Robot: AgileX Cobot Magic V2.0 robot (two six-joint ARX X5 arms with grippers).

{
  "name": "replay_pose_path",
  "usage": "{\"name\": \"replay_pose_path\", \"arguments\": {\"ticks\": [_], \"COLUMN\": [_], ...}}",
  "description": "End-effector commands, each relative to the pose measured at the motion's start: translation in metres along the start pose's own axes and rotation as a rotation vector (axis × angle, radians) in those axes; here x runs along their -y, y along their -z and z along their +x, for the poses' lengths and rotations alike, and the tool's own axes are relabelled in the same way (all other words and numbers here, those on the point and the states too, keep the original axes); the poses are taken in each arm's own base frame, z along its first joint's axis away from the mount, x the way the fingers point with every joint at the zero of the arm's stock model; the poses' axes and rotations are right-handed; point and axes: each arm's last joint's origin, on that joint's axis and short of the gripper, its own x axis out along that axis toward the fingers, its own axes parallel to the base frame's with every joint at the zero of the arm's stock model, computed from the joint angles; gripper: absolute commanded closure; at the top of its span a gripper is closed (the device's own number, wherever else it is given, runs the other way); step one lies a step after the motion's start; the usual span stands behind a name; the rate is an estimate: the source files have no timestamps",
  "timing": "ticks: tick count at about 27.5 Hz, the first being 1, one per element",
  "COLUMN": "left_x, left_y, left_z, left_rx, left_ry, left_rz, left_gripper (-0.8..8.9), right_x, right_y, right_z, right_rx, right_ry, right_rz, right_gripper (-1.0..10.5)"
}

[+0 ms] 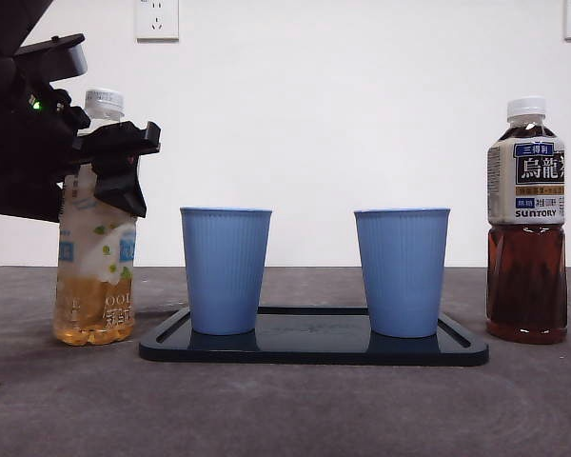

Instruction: Pour the drink into the cup

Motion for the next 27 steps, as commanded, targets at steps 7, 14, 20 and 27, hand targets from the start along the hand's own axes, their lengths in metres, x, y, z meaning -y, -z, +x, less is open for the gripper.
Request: {"name": "replay_pose_path", "arguments": {"ticks": [7, 14, 20, 27], "left_x": [0.003, 0.003, 0.001, 0.0], "left_y": [-0.008, -0.016, -0.024, -0.037], "left_z": [0.001, -0.009, -0.031, -0.079], "left_rx": [0.052, 0.086, 0.091, 0.063], "left_ry": [0.009, 0.018, 0.028, 0.073], "left_rz": [0.01, 0.002, 0.003, 0.022], "left_gripper": [4.3, 3.78, 3.36, 3.37], "right_x": [-0.001, -0.001, -0.001, -0.001], "right_y": [-0.003, -0.001, -0.001, -0.001], "right_z": [-0.003, -0.003, -0.003, -0.003], "right_rx": [0.008, -0.004, -0.003, -0.006], "right_ry": [-0.004, 0.0, 0.0, -0.008], "right_rz": [0.008, 0.009, 0.009, -0.003], "right_gripper": [4.8, 4.8, 4.8, 4.8]}}
